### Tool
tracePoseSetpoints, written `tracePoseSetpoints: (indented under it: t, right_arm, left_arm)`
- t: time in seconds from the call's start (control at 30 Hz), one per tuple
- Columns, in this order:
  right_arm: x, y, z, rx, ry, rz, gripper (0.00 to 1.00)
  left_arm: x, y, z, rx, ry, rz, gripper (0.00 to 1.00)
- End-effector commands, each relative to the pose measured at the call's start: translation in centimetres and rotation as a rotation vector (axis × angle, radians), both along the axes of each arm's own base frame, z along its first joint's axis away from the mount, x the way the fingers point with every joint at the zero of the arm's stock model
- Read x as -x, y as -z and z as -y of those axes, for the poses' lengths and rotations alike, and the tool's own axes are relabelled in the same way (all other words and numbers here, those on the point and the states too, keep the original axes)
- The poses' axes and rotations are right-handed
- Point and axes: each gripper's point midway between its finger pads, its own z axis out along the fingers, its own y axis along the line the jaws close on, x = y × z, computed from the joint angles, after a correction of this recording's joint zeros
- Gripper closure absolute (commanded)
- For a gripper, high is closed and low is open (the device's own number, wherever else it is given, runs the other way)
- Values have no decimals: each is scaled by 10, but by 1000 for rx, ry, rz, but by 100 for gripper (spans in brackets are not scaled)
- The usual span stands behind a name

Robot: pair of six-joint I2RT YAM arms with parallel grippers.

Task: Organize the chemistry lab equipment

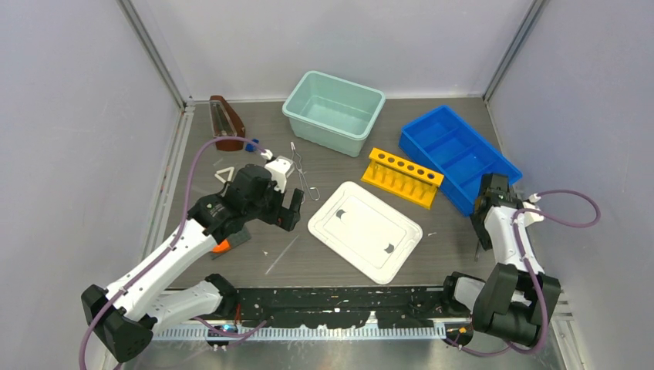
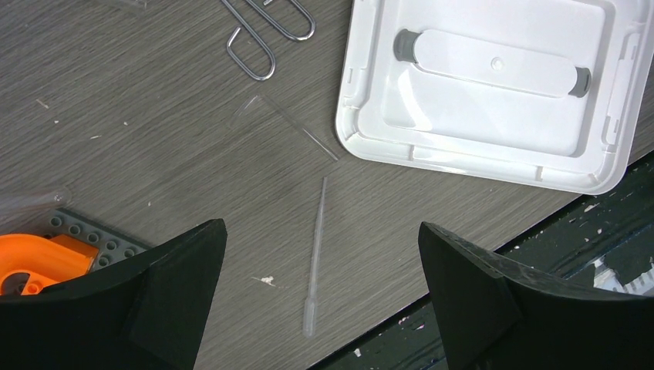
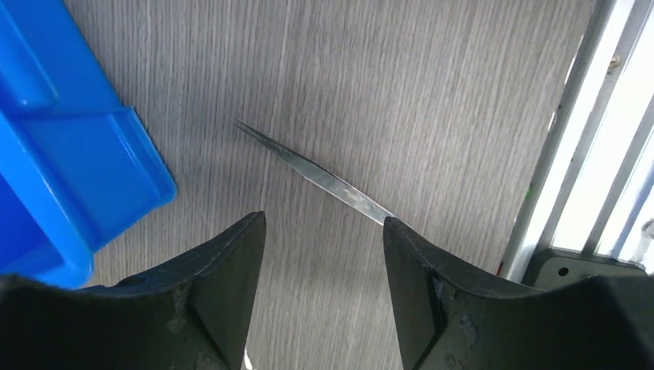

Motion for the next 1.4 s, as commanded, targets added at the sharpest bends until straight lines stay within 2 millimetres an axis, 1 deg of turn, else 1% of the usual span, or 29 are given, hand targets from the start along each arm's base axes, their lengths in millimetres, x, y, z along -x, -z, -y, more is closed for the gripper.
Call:
tracePoseSetpoints:
  t: [0.0,0.1,0.2,0.3,0.4,0.43,0.6,0.73,0.8,0.83,0.87,0.93,1.0,1.13,1.37]
  right_arm:
    - [-14,1,18,51,46,40,36]
    - [-13,12,20,18,42,4,34]
    - [-13,18,25,7,37,-4,33]
    - [-14,22,26,-8,30,4,33]
    - [-19,29,23,-31,12,26,34]
    - [-23,31,22,-43,-5,38,35]
    - [-24,43,18,-74,-19,18,36]
    - [-24,49,19,-86,-11,2,39]
    - [-25,49,19,-90,-15,-2,42]
    - [-25,49,19,-91,-15,-2,47]
    - [-25,49,19,-91,-15,-3,50]
    - [-24,48,20,-86,-10,-1,66]
    - [-23,47,20,-82,0,2,72]
    - [-20,47,20,-78,15,2,77]
    - [-11,41,23,-47,57,-2,80]
  left_arm:
    - [-3,-11,6,30,9,28,0]
    - [-4,-10,5,23,6,26,0]
    - [-4,-11,4,24,4,33,0]
    - [-5,-10,4,21,3,32,0]
    - [-5,-9,6,19,6,25,0]
    - [-5,-9,6,18,6,24,0]
    - [-5,-8,6,15,6,20,0]
    - [-6,-8,5,12,5,21,0]
    - [-6,-8,5,11,3,23,0]
    - [-6,-8,5,9,0,25,0]
    - [-7,-8,4,7,-4,26,0]
    - [-8,-9,2,3,-11,30,0]
    - [-8,-9,2,1,-13,31,0]
    - [-9,-10,1,0,-17,36,0]
    - [-8,-9,2,0,-17,32,0]
